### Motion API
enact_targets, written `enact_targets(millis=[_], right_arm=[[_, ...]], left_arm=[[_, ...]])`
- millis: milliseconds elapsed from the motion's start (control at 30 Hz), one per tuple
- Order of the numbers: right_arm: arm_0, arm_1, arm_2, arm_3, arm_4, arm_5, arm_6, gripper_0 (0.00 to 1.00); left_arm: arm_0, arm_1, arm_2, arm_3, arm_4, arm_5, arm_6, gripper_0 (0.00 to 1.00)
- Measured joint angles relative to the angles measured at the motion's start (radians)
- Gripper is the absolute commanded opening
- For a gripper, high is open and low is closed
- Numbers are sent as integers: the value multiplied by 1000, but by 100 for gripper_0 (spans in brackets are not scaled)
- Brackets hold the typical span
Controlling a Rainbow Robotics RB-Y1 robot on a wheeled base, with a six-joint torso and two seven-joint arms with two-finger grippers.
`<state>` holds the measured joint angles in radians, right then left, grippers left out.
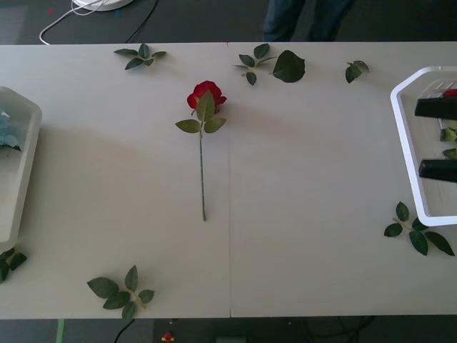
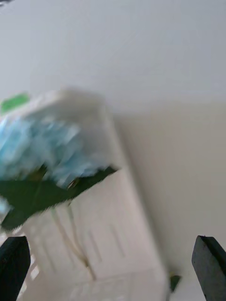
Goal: Place the red flowers into the right box and the blue flowers into the left box. If a person shows an open palm, hand one flower to the person first, then continue sorting.
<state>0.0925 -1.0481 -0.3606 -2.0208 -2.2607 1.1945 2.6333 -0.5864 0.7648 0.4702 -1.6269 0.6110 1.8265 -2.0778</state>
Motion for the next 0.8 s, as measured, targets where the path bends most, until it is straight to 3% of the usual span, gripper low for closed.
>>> enact_targets(millis=[100, 267, 333, 633, 800], right_arm=[[16, -9, 0, 0, -10, 0, 32, 100], [26, -14, 0, 0, -10, 0, 31, 100], [27, -14, 0, 0, -10, 0, 31, 100], [27, -14, 0, 0, -10, 0, 31, 100], [27, -14, 0, -1, -10, 0, 31, 100]], left_arm=[[-57, 0, -119, 0, 40, 19, 148, 100], [-116, 0, -332, -1, 117, 16, 679, 100], [-140, -1, -422, -1, 145, 4, 802, 100], [-226, -37, -756, -1, 212, -218, 823, 100], [-303, -94, -956, 61, 209, -319, 952, 100]])
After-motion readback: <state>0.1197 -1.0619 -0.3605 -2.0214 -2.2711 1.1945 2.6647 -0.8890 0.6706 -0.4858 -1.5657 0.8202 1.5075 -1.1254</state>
